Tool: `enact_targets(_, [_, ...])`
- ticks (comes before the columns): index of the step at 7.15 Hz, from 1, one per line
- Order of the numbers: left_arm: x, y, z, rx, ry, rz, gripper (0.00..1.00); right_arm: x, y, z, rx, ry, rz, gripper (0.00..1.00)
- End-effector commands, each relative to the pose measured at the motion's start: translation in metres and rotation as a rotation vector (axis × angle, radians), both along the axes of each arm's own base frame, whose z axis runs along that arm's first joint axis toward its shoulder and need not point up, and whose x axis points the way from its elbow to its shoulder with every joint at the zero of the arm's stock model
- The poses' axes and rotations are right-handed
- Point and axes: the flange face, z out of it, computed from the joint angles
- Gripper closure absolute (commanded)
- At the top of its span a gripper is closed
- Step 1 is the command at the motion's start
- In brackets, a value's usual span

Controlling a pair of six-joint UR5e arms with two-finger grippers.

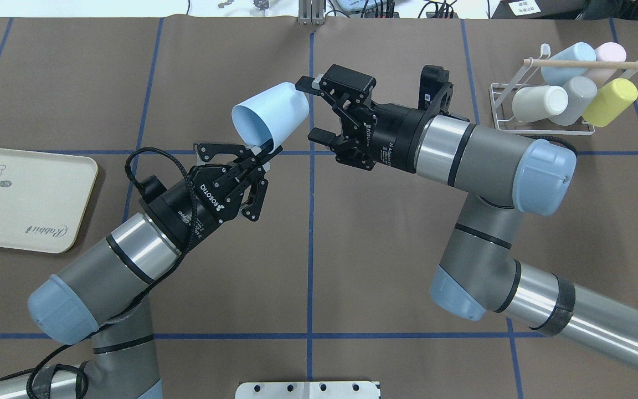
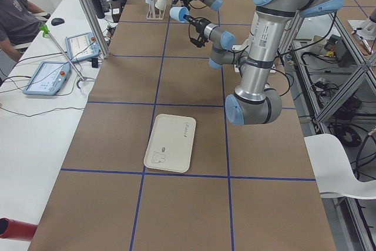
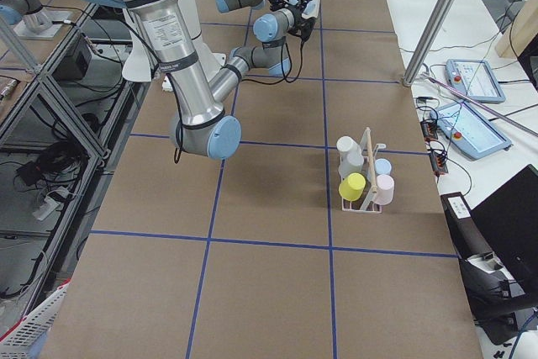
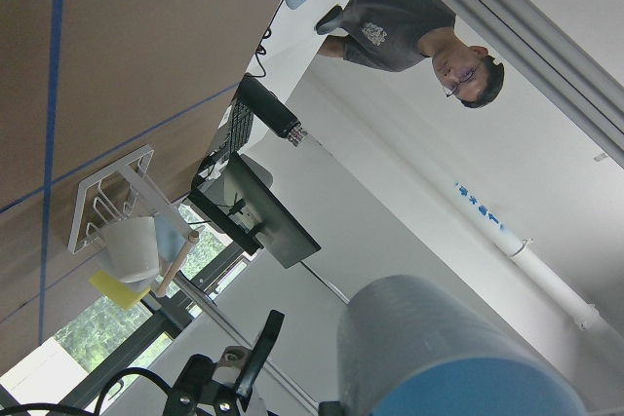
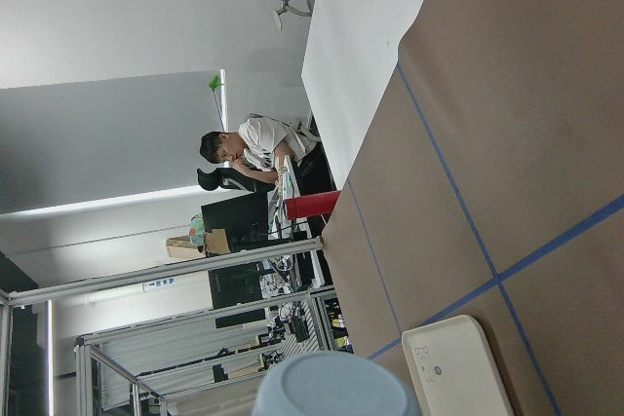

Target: Transfer IKEA cup to right arm and place on rack

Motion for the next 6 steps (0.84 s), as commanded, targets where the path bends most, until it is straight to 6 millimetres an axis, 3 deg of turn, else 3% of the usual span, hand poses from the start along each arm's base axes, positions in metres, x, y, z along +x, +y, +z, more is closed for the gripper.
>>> enact_targets(1, [0.004, -0.001, -0.001, -0.001, -0.002, 0.001, 1.0, -0.001, 0.001, 0.0, 0.0, 0.0, -0.002, 0.0])
enact_targets(6, [0.017, 0.003, -0.009, 0.002, 0.001, 0.013, 1.0, -0.002, 0.002, -0.001, 0.001, -0.001, -0.005, 0.0])
